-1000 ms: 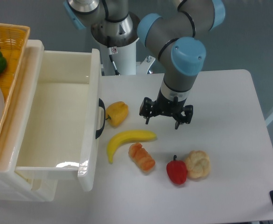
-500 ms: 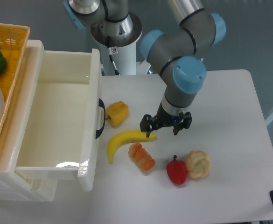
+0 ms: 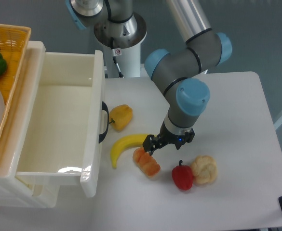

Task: Pick up the square bread
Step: 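Move the open gripper over the orange bread roll and lower it, then close the gripper around the orange bread roll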

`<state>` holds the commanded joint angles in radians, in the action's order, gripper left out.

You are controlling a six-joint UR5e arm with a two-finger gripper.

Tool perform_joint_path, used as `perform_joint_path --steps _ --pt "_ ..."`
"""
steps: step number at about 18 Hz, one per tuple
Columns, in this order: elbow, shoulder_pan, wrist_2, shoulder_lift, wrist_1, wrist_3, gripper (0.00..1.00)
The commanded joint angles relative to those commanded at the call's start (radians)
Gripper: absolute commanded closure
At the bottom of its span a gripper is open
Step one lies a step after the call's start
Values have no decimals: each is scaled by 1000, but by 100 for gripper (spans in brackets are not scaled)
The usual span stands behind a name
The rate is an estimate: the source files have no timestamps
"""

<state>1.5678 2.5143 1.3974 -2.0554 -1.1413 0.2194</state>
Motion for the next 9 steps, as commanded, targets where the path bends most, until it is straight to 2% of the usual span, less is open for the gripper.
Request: perform_joint_path --steps 2,9 --pt "-11 -18 14 -26 0 2 0" --pt "-12 -49 38 -49 6 5 0"
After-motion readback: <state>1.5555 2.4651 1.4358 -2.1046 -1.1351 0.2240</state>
